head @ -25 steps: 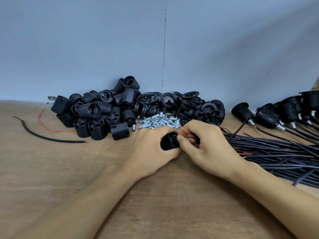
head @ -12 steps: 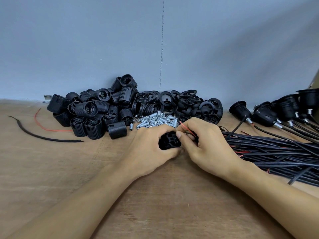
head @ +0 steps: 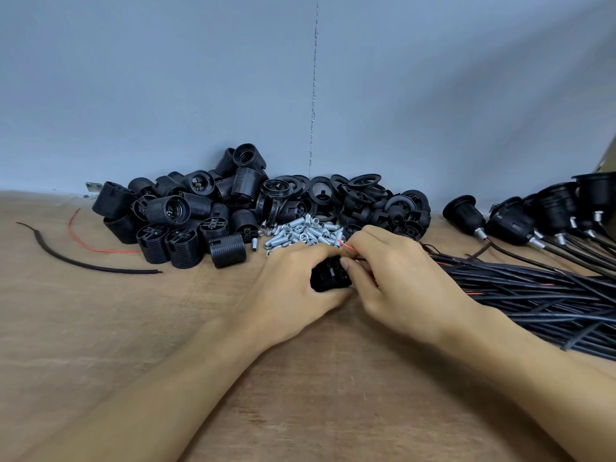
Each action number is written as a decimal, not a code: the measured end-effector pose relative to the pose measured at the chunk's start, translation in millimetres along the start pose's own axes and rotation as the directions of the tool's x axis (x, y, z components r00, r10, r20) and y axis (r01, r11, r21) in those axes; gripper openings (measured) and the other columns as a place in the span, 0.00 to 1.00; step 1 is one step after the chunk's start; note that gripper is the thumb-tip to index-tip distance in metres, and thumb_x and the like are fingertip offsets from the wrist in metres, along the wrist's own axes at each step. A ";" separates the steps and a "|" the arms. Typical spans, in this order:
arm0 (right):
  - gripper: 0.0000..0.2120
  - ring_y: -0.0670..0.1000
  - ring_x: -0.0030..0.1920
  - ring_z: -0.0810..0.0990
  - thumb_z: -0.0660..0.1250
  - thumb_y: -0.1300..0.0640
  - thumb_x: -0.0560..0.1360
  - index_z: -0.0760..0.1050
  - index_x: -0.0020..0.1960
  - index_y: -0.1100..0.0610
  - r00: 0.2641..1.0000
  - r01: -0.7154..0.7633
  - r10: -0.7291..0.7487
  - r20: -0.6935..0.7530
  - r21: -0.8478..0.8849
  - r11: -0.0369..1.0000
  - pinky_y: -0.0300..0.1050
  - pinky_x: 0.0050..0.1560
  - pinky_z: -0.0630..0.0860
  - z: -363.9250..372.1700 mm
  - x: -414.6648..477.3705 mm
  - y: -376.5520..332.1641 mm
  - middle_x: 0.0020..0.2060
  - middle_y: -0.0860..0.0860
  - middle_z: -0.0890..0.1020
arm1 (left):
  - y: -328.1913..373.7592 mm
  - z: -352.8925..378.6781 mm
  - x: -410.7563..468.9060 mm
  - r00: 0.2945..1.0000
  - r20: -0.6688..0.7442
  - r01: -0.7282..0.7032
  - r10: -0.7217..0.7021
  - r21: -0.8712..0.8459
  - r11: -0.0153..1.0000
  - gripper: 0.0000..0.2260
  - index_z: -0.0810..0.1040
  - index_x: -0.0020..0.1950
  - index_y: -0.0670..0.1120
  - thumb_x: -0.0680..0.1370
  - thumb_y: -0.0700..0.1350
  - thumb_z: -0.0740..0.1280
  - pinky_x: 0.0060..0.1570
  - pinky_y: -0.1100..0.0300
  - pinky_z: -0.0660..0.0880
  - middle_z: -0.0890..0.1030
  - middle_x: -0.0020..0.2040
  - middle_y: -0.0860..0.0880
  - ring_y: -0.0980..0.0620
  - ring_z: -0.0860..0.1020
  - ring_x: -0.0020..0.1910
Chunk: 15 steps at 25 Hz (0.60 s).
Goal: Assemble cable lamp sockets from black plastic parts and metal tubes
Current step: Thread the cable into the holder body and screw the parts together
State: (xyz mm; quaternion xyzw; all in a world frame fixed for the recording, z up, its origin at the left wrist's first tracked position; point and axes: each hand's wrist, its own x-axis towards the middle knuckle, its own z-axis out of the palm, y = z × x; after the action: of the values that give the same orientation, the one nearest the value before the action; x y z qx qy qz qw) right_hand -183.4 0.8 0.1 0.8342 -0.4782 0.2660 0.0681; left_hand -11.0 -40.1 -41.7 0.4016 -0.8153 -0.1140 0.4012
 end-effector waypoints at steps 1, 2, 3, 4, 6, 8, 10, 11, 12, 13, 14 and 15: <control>0.05 0.55 0.41 0.75 0.65 0.57 0.80 0.73 0.46 0.58 1.000 -0.023 0.024 -0.007 0.037 0.999 0.53 0.43 0.74 1.4 0.0 0.7 0.41 0.50 0.76 | -0.3 -0.3 0.0 1.000 0.001 0.008 -0.008 -0.008 1.000 0.21 0.79 0.60 0.62 0.68 0.62 0.67 0.49 0.68 0.73 0.85 0.47 0.58 0.62 0.79 0.48; 0.05 0.52 0.41 0.75 0.65 0.57 0.79 0.74 0.46 0.58 0.998 -0.050 0.052 -0.018 0.081 0.995 0.50 0.43 0.73 3.0 0.0 1.9 0.40 0.49 0.76 | -0.8 -0.6 0.1 1.000 0.005 0.012 -0.012 -0.006 1.000 0.20 0.80 0.59 0.61 0.68 0.62 0.67 0.48 0.69 0.72 0.85 0.46 0.58 0.62 0.79 0.48; 0.05 0.49 0.40 0.74 0.66 0.57 0.79 0.75 0.45 0.57 0.996 -0.081 0.086 -0.035 0.129 0.988 0.45 0.43 0.72 4.6 -0.2 3.2 0.38 0.48 0.76 | -1.2 -0.6 0.1 1.000 0.009 0.011 -0.011 -0.003 1.000 0.20 0.81 0.58 0.61 0.68 0.62 0.67 0.47 0.69 0.72 0.84 0.46 0.58 0.62 0.79 0.47; 0.05 0.46 0.39 0.74 0.68 0.57 0.78 0.77 0.44 0.56 0.990 -0.118 0.130 -0.053 0.185 0.976 0.39 0.41 0.70 5.9 0.0 4.3 0.36 0.46 0.76 | -1.4 -0.6 0.2 1.000 0.009 0.013 -0.013 -0.003 1.000 0.19 0.81 0.57 0.60 0.68 0.62 0.67 0.47 0.69 0.72 0.84 0.45 0.58 0.62 0.79 0.47; 0.04 0.44 0.38 0.74 0.70 0.57 0.77 0.79 0.43 0.53 0.970 -0.199 0.231 -0.073 0.303 0.932 0.32 0.38 0.68 8.6 -0.5 5.8 0.32 0.45 0.76 | -1.9 -0.7 0.2 1.000 0.010 0.019 -0.019 -0.014 1.000 0.18 0.82 0.54 0.60 0.67 0.62 0.67 0.45 0.68 0.72 0.84 0.43 0.58 0.61 0.79 0.45; 0.05 0.43 0.34 0.74 0.71 0.56 0.76 0.80 0.42 0.50 0.949 -0.254 0.307 -0.074 0.398 0.882 0.31 0.36 0.68 11.3 -0.9 8.0 0.30 0.45 0.78 | -3.5 -0.7 0.9 0.999 0.018 0.027 -0.027 -0.009 1.000 0.16 0.81 0.54 0.61 0.67 0.62 0.69 0.44 0.67 0.72 0.83 0.43 0.58 0.61 0.79 0.45; 0.05 0.43 0.32 0.72 0.72 0.55 0.76 0.81 0.41 0.50 0.935 -0.289 0.352 -0.049 0.472 0.833 0.32 0.35 0.68 13.2 -1.8 10.4 0.30 0.45 0.78 | -6.2 0.5 1.9 0.999 0.025 0.038 -0.039 0.021 0.999 0.15 0.80 0.53 0.61 0.68 0.61 0.70 0.45 0.63 0.73 0.82 0.43 0.57 0.60 0.78 0.45; 0.05 0.42 0.32 0.72 0.72 0.55 0.76 0.81 0.42 0.51 0.931 -0.298 0.363 -0.031 0.509 0.807 0.32 0.35 0.68 13.7 -2.4 11.2 0.30 0.46 0.78 | -7.1 1.3 2.4 0.999 0.024 0.037 -0.038 0.034 0.999 0.14 0.80 0.53 0.61 0.69 0.60 0.71 0.45 0.62 0.72 0.81 0.42 0.57 0.59 0.77 0.46; 0.05 0.42 0.32 0.73 0.71 0.55 0.77 0.81 0.42 0.51 0.928 -0.308 0.371 -0.010 0.540 0.783 0.32 0.36 0.69 14.0 -3.4 11.6 0.32 0.47 0.80 | -7.6 1.9 2.7 0.999 0.022 0.029 -0.030 0.040 0.999 0.13 0.80 0.52 0.61 0.69 0.59 0.71 0.45 0.63 0.71 0.81 0.42 0.57 0.60 0.77 0.46; 0.05 0.43 0.32 0.73 0.70 0.55 0.77 0.82 0.42 0.51 0.926 -0.319 0.378 0.011 0.560 0.765 0.32 0.36 0.69 14.8 -3.9 11.7 0.33 0.48 0.81 | -8.0 2.5 3.0 1.000 0.019 0.018 -0.019 0.042 0.999 0.12 0.80 0.52 0.60 0.69 0.57 0.71 0.44 0.66 0.69 0.81 0.42 0.58 0.61 0.76 0.46; 0.06 0.43 0.32 0.73 0.70 0.55 0.78 0.81 0.42 0.51 0.923 -0.332 0.384 0.031 0.568 0.753 0.32 0.35 0.68 15.6 -3.9 11.7 0.33 0.48 0.81 | -8.6 2.7 3.2 1.000 0.016 0.005 -0.006 0.041 0.999 0.12 0.79 0.52 0.61 0.69 0.57 0.71 0.43 0.70 0.67 0.80 0.41 0.59 0.62 0.75 0.46; 0.06 0.42 0.32 0.72 0.69 0.55 0.78 0.81 0.42 0.52 0.919 -0.347 0.392 0.046 0.567 0.747 0.33 0.35 0.67 16.4 -3.6 11.7 0.33 0.49 0.80 | -9.0 2.9 3.2 1.000 0.012 -0.006 0.005 0.043 0.999 0.12 0.78 0.52 0.62 0.69 0.56 0.71 0.43 0.71 0.66 0.80 0.40 0.60 0.63 0.74 0.46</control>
State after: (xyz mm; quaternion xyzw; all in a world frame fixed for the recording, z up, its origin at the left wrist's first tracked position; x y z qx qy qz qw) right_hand -188.4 -8.8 -17.4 0.6946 -0.5304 0.4348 -0.2172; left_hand -9.3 -48.7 -46.4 0.4072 -0.8211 -0.0979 0.3879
